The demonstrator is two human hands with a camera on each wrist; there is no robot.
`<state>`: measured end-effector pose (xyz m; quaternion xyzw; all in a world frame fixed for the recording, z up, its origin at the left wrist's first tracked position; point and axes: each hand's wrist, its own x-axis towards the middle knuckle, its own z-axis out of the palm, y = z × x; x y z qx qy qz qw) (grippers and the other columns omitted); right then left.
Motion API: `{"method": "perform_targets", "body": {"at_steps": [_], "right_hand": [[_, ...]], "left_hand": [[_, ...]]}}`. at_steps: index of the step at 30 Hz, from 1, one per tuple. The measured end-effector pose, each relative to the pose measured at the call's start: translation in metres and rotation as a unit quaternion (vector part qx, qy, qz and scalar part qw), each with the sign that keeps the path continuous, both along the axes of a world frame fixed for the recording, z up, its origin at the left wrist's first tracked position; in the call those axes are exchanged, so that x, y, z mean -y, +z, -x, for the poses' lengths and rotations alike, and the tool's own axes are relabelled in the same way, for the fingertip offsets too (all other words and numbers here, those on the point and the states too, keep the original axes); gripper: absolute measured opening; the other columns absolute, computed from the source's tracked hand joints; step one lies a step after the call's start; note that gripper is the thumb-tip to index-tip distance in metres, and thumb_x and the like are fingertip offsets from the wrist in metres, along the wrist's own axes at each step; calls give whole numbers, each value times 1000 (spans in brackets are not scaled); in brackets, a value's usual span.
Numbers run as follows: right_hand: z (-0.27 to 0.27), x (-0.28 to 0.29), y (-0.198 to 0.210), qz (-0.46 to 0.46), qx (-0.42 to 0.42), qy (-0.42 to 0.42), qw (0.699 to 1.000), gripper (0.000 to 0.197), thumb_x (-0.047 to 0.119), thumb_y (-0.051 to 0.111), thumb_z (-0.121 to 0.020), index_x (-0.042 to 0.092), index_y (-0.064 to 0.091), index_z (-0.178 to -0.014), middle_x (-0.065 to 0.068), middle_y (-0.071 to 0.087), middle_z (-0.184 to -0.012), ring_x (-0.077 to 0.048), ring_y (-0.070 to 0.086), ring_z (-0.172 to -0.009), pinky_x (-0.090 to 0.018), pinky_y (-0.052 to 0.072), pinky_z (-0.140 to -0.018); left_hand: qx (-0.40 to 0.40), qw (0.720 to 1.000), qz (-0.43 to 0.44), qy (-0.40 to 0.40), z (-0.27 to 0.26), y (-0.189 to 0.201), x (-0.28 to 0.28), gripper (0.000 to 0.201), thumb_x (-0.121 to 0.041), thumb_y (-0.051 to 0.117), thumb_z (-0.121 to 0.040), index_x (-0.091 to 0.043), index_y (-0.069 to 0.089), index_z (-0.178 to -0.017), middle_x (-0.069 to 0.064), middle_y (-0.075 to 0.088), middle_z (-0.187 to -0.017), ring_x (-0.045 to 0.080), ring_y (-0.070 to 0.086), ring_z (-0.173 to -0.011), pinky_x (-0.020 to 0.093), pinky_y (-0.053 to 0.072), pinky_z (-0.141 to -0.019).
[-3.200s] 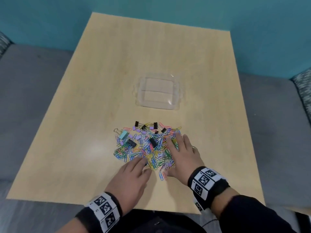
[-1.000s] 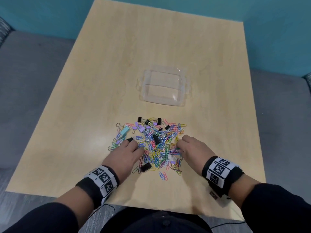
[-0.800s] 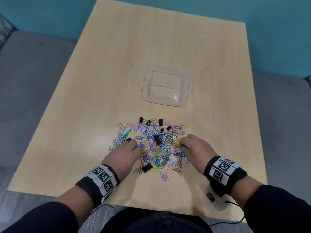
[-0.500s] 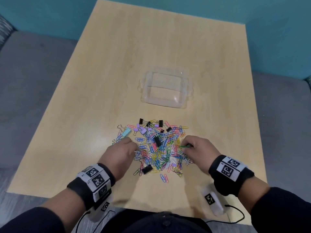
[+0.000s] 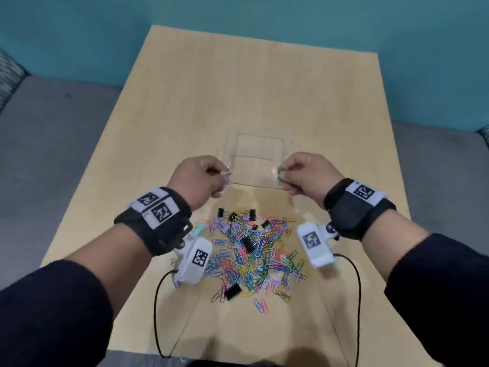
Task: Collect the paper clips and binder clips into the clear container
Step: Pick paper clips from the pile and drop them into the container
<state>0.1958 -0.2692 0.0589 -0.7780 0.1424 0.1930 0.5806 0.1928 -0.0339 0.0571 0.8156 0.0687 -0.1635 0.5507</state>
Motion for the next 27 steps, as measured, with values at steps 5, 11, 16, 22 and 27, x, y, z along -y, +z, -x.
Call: {"method": "perform_targets", "body": {"at_steps": [5, 11, 16, 22, 27], "right_hand": [[-48, -21, -4, 55, 27, -9, 998, 15, -6, 58, -86, 7, 56, -79, -20, 61, -75, -19, 55, -49, -28, 54, -51], [-22, 0, -6, 286, 90, 151, 942, 32, 21, 57, -90, 18, 58, -121, -6, 61, -113, -25, 61, -96, -35, 49, -87], [65, 29, -32, 422, 119, 369, 820, 42, 13, 42, -93, 20, 46, -134, -4, 51, -127, -22, 51, -113, -32, 45, -91], [95, 27, -71, 468, 242, 476, 704, 68, 14, 71, -70, -7, 48, -131, -23, 51, -134, -39, 43, -125, -41, 27, -111], [116, 19, -71, 494, 287, 452, 685, 52, 23, 39, -88, -12, 52, -124, -27, 54, -129, -37, 33, -125, -41, 18, -111]], "left_hand": [[33, 999, -32, 2, -53, -4, 36, 4, -4, 64, -85, -7, 66, -85, 8, 63, -69, 16, 60, -56, 25, 57, -58], [73, 991, -108, -30, -34, -18, 11, 28, -19, 63, -86, -17, 64, -115, 2, 63, -102, 23, 65, -85, 37, 53, -83], [101, 961, -258, -29, 41, -43, -57, 25, -21, 60, -89, -15, 65, -112, 4, 59, -110, 18, 58, -95, 27, 42, -85], [67, 923, -369, -87, 139, -79, -100, 35, -13, 54, -81, -5, 62, -114, 19, 59, -117, 40, 53, -109, 47, 44, -95], [126, 880, -388, -245, 174, -80, -81, 54, -35, 24, -98, 0, 57, -123, 18, 56, -127, 33, 41, -122, 30, 19, -111]]}}
